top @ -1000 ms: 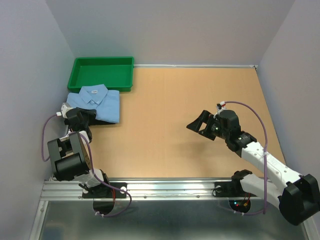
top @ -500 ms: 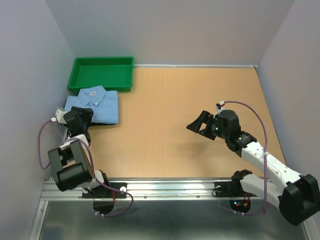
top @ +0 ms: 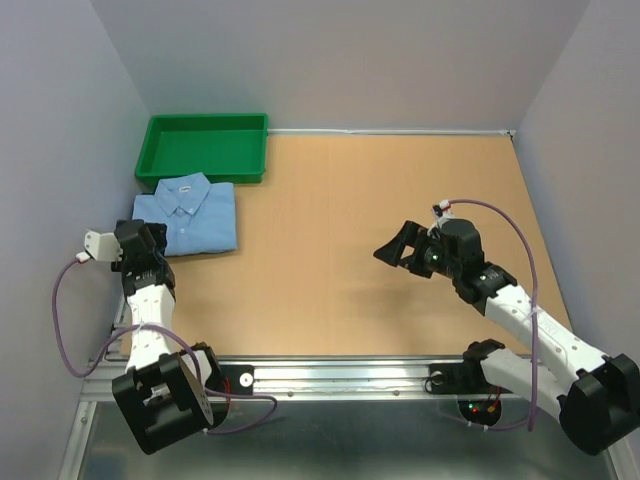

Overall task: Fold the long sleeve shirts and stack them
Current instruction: Neatly place the folded shirt to the corner

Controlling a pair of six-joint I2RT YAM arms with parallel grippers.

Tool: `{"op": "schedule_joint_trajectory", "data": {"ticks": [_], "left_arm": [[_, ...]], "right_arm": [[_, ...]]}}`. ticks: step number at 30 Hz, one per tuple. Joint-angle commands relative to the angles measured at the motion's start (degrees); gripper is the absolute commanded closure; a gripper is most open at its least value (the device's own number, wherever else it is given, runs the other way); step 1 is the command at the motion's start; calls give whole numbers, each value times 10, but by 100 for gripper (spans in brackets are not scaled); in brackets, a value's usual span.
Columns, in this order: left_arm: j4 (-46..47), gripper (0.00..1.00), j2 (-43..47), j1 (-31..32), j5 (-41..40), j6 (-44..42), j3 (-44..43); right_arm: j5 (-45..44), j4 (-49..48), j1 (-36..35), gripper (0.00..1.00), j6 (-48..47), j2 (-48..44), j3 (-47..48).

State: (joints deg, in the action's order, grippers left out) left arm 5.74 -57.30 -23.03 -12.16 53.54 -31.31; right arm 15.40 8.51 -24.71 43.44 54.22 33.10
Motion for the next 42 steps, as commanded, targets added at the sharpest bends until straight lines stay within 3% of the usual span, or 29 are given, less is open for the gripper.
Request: {"op": "schedule_joint_trajectory", "data": {"ticks": [1,6,12,21,25,31,35,40,42], "left_arm": [[-53,30,28,-4,-22,-26,-56],[8,36,-24,-4,35,-77,-70],[53,40,-151,-6,30,-89,-68],[23,34,-258,-21,13,-129,-109],[-31,28,-232,-30,14,-166,-149],[-163,2,-91,-30,16,-231,-249],[-272,1,-2,-30,33,-266,-335],[-321,1,102,-29,85,-283,-432],[-361,1,118,6,46,-281,-461]], "right_arm": [[3,-2,5,0,-29,-10,52],[7,2,5,1,-43,0,61],[9,7,5,1,-51,4,66],[-13,38,5,1,-86,-6,83],[-44,80,5,1,-119,-13,124],[-174,189,5,0,-186,-31,225],[-268,259,5,0,-212,-51,282],[-374,305,5,0,-241,-98,336],[-402,310,5,0,-253,-110,351]]}}
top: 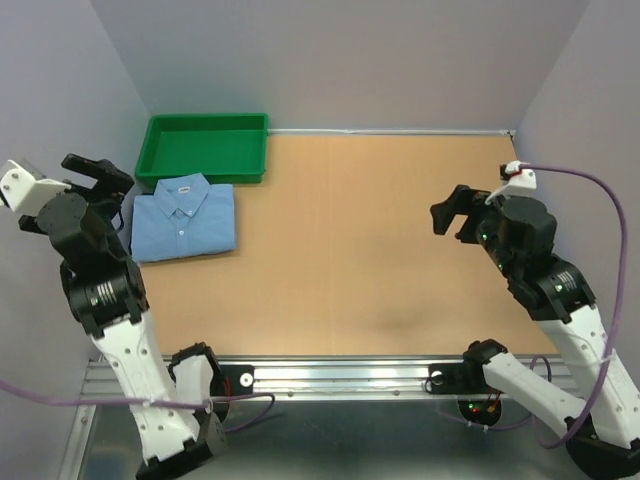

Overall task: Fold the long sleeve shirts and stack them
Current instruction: Neatly place the folded shirt to the corner

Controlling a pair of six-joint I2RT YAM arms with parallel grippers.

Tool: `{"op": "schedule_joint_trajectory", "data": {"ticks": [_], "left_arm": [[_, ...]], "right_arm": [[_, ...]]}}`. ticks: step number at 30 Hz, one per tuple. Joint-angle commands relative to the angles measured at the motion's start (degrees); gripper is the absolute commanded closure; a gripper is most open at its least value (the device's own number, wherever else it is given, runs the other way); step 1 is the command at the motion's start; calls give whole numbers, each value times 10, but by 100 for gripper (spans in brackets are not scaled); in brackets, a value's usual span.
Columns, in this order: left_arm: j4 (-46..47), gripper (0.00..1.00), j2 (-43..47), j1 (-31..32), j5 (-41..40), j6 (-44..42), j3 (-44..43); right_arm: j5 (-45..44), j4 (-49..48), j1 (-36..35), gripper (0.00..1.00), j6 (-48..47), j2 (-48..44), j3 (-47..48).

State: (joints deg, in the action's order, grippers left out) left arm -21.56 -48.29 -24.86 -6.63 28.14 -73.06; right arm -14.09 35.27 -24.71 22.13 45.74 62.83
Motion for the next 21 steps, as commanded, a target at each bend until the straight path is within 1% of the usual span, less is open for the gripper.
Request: {"op": "schedule_joint_trajectory", "data": {"ticks": [1,4,5,7,8,10,11,15,18,21], "left_arm": [[-92,1,54,38,-16,-23,-45],[-108,1,97,89,-55,-23,-36],[-107,1,131,101,-64,-31,-26],[-108,1,171,132,-90,-43,7],[-118,1,207,140,-100,-49,17],[-134,1,239,162,-131,-55,47],[-145,1,272,168,-142,-59,58],[-160,1,343,175,-176,-84,99],[-172,1,372,175,-199,-89,117],[-167,1,389,177,-197,-88,130]], "right_arm": [[-131,43,5,0,-45,-38,62],[-166,41,5,0,-57,-59,70],[-170,41,5,0,-62,-74,69],[-179,41,5,0,-77,-88,63],[-182,41,5,0,-85,-105,53],[-198,39,5,0,-87,-122,39],[-198,39,5,0,-89,-142,25],[-189,20,5,0,-99,-188,-14],[-185,15,5,0,-101,-206,-36],[-184,12,5,0,-97,-210,-49]]}}
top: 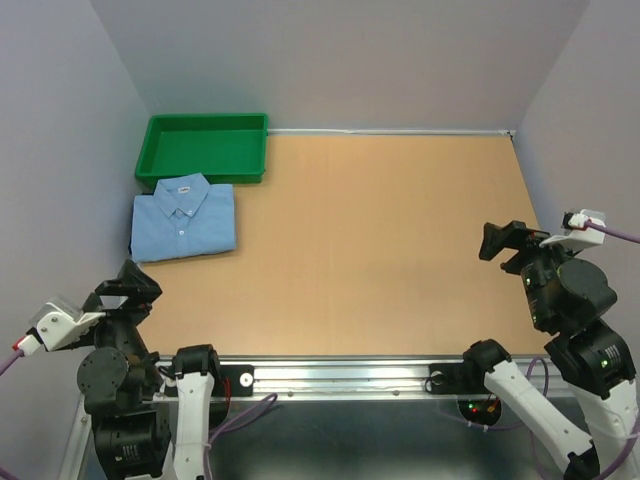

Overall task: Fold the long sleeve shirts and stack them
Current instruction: Neatly place the folded shirt to the corner

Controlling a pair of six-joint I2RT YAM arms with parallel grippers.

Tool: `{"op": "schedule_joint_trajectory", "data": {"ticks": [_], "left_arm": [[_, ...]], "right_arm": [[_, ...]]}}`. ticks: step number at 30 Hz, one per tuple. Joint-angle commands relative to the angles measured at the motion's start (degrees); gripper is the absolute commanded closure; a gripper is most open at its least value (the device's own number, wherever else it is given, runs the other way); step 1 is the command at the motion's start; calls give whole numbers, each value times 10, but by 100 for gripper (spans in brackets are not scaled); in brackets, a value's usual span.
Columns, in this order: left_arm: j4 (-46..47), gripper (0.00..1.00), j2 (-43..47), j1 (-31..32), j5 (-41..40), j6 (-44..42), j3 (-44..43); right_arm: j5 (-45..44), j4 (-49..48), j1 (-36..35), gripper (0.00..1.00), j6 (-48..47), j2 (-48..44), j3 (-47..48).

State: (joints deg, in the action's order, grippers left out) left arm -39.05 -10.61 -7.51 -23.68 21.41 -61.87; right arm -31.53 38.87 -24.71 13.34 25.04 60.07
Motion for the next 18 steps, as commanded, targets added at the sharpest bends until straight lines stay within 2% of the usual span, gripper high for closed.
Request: {"op": "schedule_joint_trajectory", "data": {"ticks": [1,18], "left_arm": [[9,1,16,4,-23,-23,19],[1,1,53,5,-17,-17,18]], "right_arm": [[-10,-25,5,0,-5,-6,-29],[23,-51,5,0,-31,-33,-52]]}}
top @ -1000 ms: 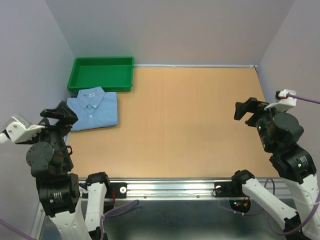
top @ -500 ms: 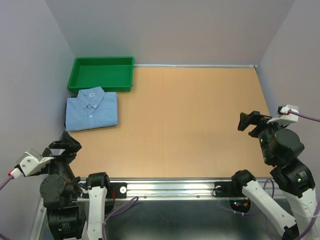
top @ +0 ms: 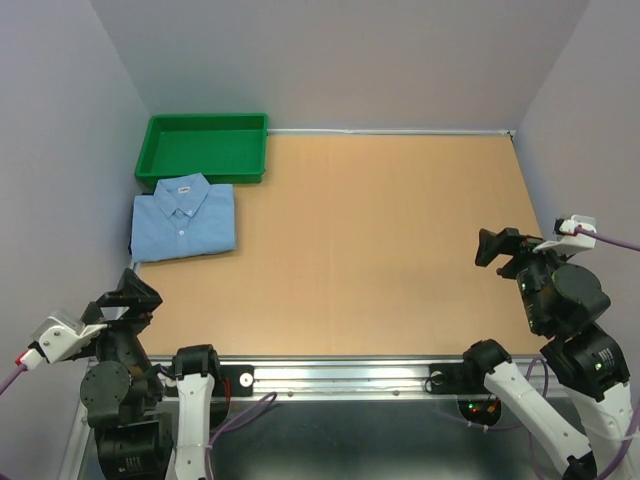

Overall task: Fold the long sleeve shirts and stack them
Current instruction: Neatly place the folded shirt to the corner

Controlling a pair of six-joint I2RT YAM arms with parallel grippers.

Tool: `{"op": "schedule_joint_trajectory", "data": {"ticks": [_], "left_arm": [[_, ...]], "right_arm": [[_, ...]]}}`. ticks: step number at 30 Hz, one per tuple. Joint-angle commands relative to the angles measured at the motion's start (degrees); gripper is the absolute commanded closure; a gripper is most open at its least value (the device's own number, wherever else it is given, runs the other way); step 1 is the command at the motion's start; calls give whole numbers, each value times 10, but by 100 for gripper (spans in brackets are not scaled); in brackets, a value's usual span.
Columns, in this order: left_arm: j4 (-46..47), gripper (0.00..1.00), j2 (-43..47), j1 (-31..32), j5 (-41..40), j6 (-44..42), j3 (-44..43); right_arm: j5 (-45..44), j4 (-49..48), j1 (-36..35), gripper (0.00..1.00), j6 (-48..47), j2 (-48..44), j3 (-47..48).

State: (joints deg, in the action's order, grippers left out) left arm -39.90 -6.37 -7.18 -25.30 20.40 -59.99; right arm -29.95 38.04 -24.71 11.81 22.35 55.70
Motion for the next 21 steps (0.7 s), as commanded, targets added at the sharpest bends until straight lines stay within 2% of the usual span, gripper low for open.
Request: {"op": "schedule_joint_trajectory", "data": {"ticks": [1,21], "left_arm": [[10,1,12,1,-1,-7,0],[-2,1,12,5,32,-2,-6]], "right_arm": [[8,-44,5,0,-16,-6,-9],[42,-60,5,0,-36,23,2]]}}
